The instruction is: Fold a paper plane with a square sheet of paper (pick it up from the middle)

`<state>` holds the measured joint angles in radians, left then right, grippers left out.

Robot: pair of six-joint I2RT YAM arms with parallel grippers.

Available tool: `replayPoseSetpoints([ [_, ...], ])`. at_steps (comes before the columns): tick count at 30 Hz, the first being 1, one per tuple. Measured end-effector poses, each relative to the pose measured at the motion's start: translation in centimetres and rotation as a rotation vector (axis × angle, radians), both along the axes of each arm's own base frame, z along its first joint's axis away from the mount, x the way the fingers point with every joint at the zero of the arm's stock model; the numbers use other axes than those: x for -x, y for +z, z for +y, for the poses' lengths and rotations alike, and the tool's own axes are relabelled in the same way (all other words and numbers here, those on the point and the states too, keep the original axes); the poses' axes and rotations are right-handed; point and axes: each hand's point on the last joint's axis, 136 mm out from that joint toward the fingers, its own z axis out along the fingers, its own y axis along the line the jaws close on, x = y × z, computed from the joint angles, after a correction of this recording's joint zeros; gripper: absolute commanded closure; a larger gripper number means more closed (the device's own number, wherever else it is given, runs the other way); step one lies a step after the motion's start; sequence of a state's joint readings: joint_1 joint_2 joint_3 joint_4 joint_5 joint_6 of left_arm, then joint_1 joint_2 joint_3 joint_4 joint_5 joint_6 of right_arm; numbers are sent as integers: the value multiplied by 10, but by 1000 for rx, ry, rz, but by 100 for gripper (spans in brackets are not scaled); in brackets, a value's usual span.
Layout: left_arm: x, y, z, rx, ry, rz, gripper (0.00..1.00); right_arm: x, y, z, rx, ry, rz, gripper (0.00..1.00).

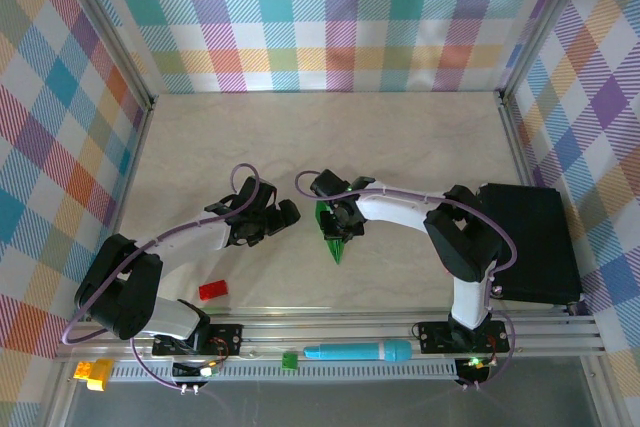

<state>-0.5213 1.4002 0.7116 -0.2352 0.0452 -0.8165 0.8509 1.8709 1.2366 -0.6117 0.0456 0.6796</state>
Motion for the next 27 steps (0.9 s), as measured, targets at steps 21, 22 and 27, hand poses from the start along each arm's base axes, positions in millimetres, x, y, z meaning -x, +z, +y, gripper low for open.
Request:
replayPoseSetpoints([
  [21,3,-1,8,-45,10,16,0,-12,12,-2,38,-32,-40,88],
  [22,3,-1,8,-46,8,15,0,-12,10,-1,39,-32,-37,87],
  [27,2,1,7,-47,1,9,0,-7,0,-3,63,-28,-3,84],
])
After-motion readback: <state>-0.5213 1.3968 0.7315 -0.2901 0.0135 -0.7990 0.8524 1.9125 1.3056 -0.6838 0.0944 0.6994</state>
